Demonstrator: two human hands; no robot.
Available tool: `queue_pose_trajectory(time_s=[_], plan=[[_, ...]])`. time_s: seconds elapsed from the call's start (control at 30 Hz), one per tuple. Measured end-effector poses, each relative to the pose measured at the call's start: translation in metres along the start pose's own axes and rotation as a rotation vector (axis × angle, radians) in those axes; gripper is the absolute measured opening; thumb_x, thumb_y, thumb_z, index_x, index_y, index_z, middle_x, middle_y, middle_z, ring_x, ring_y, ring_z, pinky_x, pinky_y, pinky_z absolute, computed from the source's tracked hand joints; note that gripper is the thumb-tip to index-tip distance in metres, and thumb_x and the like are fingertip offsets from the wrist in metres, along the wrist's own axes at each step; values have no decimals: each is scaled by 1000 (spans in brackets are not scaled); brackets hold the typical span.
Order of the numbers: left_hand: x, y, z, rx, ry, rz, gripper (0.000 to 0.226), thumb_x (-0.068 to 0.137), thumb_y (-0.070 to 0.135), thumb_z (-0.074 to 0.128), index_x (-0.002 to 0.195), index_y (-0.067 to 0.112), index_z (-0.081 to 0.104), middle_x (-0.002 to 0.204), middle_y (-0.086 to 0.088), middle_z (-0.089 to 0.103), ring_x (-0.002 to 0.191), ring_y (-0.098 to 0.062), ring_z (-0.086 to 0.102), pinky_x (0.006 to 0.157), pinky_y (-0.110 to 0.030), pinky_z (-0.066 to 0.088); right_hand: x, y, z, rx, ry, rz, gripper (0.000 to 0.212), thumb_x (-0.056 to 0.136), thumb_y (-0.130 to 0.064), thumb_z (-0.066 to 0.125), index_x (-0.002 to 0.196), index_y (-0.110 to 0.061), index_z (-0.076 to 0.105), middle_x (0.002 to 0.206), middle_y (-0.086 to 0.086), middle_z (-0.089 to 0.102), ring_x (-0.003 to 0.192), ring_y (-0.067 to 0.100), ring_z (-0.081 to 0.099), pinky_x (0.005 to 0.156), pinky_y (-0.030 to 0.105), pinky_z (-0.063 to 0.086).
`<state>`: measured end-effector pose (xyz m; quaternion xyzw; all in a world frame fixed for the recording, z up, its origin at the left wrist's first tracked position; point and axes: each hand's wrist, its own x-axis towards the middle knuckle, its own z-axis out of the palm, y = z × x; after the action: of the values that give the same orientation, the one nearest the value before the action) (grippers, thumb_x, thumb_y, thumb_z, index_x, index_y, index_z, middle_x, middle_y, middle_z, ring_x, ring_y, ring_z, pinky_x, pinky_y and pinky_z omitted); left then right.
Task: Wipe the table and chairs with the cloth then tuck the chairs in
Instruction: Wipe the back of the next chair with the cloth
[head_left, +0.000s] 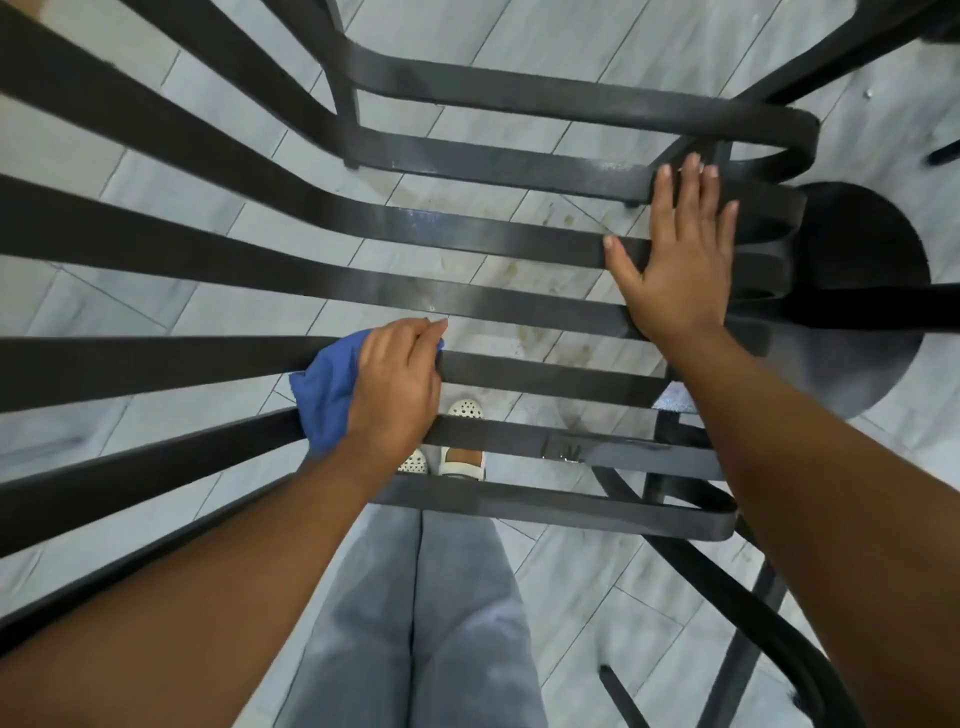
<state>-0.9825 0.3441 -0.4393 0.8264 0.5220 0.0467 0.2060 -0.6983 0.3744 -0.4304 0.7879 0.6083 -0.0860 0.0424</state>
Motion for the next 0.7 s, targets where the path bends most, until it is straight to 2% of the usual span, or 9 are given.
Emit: queue_pose_trajectory(time_s=[0.1, 0.17, 0.27, 0.3, 0.4, 0.43, 0.53, 0.63, 0.7], plan=[[-9, 33, 13, -62, -58, 137, 45, 74, 3, 40, 112, -8, 61, 114, -22, 62, 113, -33, 50, 100, -39, 30, -1, 2, 1, -12, 3, 8, 73, 95, -57, 26, 151, -14, 7, 159, 12, 1, 146, 27, -3, 117, 45, -3], [-12, 61, 21, 14, -149, 190, 51, 73, 3, 37, 117, -6, 60, 124, -20, 59, 121, -34, 49, 107, -43, 27, 0, 3, 1, -20, 7, 9, 73, 95, -57, 25, 151, -14, 8, 159, 12, 1, 146, 27, -2, 117, 45, -3], [-7, 110, 28, 105, -252, 245, 57, 73, 10, 36, 125, 2, 57, 132, -15, 54, 126, -31, 47, 109, -43, 29, 1, 2, 1, -23, 13, 8, 73, 95, -57, 25, 151, -14, 8, 159, 12, 1, 146, 27, -2, 117, 45, -3], [-4, 125, 29, 142, -244, 259, 58, 76, 13, 34, 130, 4, 53, 137, -13, 50, 131, -30, 42, 111, -42, 25, 0, 2, 1, -27, 13, 7, 73, 95, -57, 25, 151, -13, 7, 159, 12, 1, 146, 27, -2, 117, 45, -3], [-4, 146, 35, 197, -284, 300, 66, 82, 9, 13, 147, 3, 22, 155, -13, 19, 143, -31, 9, 111, -46, -5, -2, 3, -1, -24, 11, -2, 74, 95, -58, 24, 151, -13, 6, 159, 13, 0, 146, 27, -3, 117, 45, -3], [-5, 141, 37, 184, -286, 306, 64, 83, 9, 17, 147, 3, 20, 155, -13, 16, 144, -31, 6, 110, -47, -7, -2, 3, -2, -22, 12, -5, 74, 95, -58, 23, 151, -13, 6, 159, 13, 0, 146, 28, -3, 117, 45, -3], [-9, 111, 25, 199, -216, 204, 62, 82, 11, 46, 142, 4, 34, 151, -13, 30, 141, -32, 22, 111, -52, 6, -2, 3, -4, -21, 9, -5, 73, 95, -58, 22, 151, -14, 4, 159, 12, -2, 146, 28, -4, 117, 46, -3], [-11, 62, 10, 247, -313, 133, 68, 90, 9, 44, 149, 6, 12, 157, -11, 5, 144, -30, -2, 110, -47, -11, -2, 0, -4, -31, -9, 21, 73, 95, -58, 21, 151, -16, 3, 159, 12, -3, 146, 30, -5, 117, 48, -3], [-12, 29, -6, 296, -342, 14, 67, 95, 13, 39, 150, 7, 1, 157, -10, -4, 144, -30, -9, 112, -47, -11, -1, -4, -3, -29, -25, 63, 72, 95, -59, 21, 151, -18, 2, 158, 13, -4, 145, 31, -7, 117, 49, -2]])
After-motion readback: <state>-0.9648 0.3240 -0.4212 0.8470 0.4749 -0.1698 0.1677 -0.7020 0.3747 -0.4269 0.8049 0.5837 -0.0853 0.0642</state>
